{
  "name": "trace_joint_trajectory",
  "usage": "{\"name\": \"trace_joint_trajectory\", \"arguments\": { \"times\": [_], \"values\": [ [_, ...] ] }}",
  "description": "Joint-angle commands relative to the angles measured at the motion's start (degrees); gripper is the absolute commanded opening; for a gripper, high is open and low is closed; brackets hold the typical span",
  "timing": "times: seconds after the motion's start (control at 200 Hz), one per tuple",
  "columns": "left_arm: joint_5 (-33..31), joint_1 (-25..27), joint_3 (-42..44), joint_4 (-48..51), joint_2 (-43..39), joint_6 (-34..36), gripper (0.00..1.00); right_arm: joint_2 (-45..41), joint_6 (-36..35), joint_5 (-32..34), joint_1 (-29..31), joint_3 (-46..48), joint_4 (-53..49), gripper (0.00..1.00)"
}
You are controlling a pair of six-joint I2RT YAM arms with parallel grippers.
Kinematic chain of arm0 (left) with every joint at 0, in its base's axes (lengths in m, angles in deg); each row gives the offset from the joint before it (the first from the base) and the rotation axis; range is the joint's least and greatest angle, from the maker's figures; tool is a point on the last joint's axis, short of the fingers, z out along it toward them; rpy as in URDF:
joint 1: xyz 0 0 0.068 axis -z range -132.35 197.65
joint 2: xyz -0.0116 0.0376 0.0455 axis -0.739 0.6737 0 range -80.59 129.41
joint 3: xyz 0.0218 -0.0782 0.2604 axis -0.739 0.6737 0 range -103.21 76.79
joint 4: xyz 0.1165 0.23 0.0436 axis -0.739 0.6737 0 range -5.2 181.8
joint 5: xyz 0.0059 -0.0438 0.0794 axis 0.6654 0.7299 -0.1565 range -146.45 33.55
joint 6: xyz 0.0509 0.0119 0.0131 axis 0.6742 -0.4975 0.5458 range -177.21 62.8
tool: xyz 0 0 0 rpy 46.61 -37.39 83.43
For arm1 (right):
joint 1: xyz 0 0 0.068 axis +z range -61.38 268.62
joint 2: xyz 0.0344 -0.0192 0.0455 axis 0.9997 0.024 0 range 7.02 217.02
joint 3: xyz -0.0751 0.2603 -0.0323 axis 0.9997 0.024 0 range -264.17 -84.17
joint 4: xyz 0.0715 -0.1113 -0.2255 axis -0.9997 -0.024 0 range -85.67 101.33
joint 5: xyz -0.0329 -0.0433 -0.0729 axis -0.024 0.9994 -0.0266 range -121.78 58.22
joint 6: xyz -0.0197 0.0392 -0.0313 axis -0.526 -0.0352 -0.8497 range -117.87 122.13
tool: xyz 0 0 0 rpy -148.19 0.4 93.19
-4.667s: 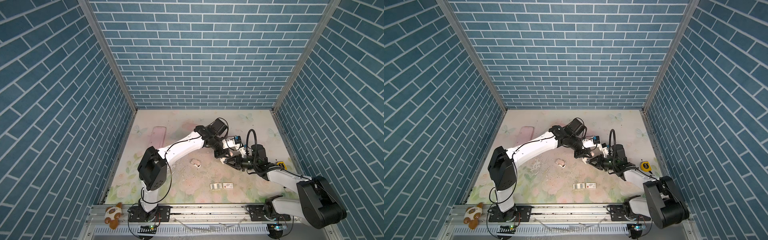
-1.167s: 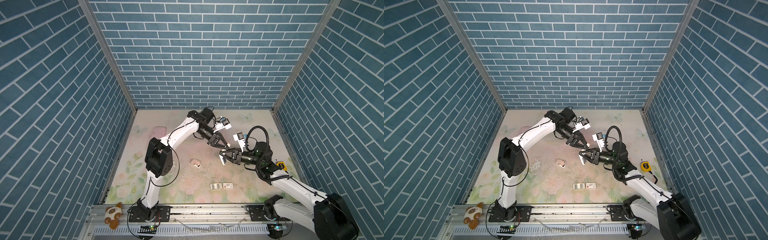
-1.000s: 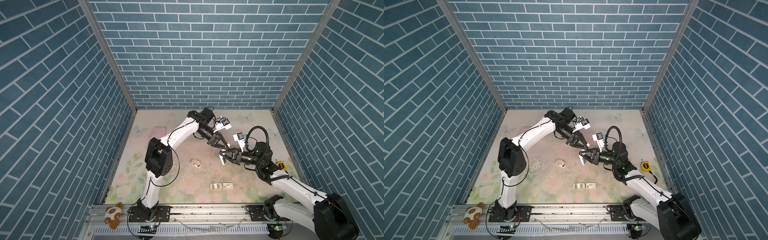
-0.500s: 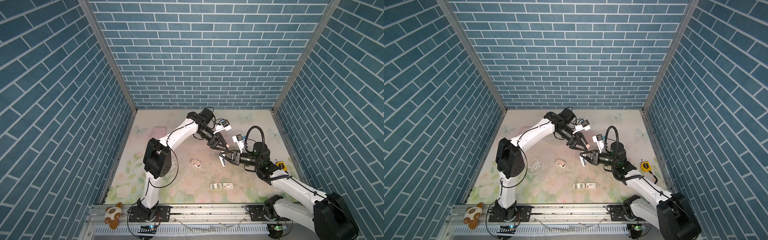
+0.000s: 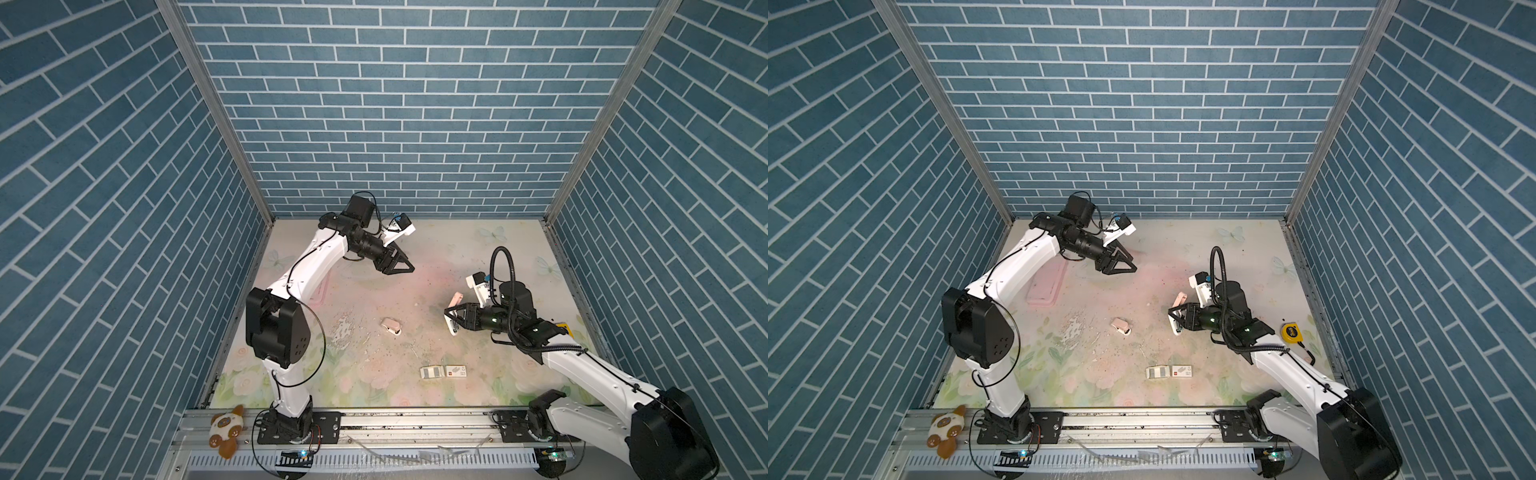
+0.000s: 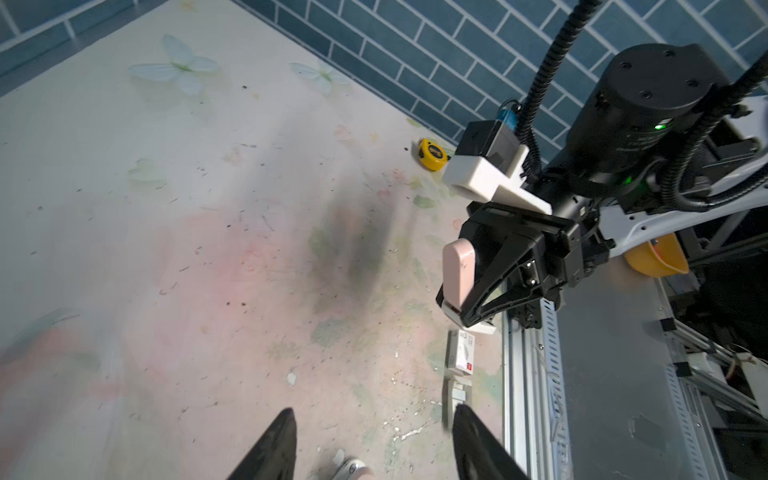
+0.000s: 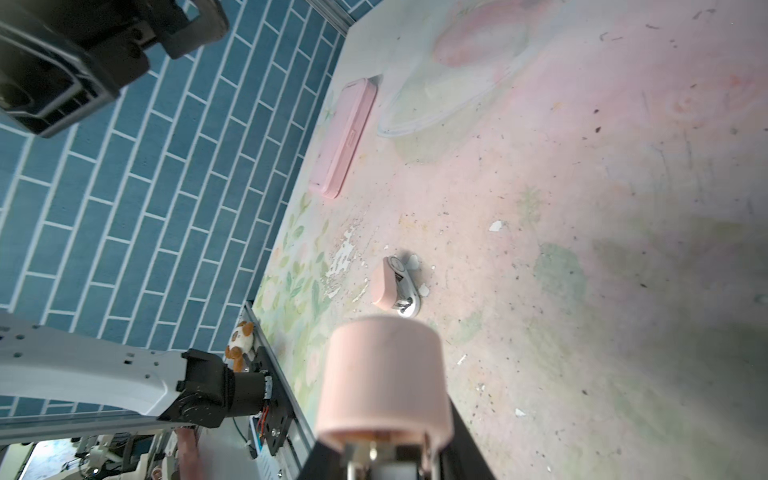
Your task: Load the staples into the stapler
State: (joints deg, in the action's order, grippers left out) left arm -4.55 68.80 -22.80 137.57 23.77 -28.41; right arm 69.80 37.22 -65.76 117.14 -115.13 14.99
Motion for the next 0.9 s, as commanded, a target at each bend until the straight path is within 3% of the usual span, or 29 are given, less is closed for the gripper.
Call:
{"name": "trace_joint_trajectory", "arguments": {
  "times": [0.0,0.34,0.625,0.895],
  "values": [
    [-7.6,0.2,4.03,-2.76,-3.63,1.28,0.64,2.85,-5.61,5.95,0.21,-3.05,-5.65,0.15],
    [-15.98,0.19,13.33,-5.62,-10.19,8.45,0.68,13.03,-10.77,18.42,4.4,-7.56,-9.99,0.18],
    [-16.06,0.21,16.77,-7.29,-11.36,8.5,0.67,23.0,-11.81,31.69,10.99,-11.94,-10.06,0.2],
    [-14.68,0.22,18.99,-7.02,-12.6,10.47,0.67,28.62,-13.03,37.6,14.88,-14.52,-10.87,0.24]
  ]
}}
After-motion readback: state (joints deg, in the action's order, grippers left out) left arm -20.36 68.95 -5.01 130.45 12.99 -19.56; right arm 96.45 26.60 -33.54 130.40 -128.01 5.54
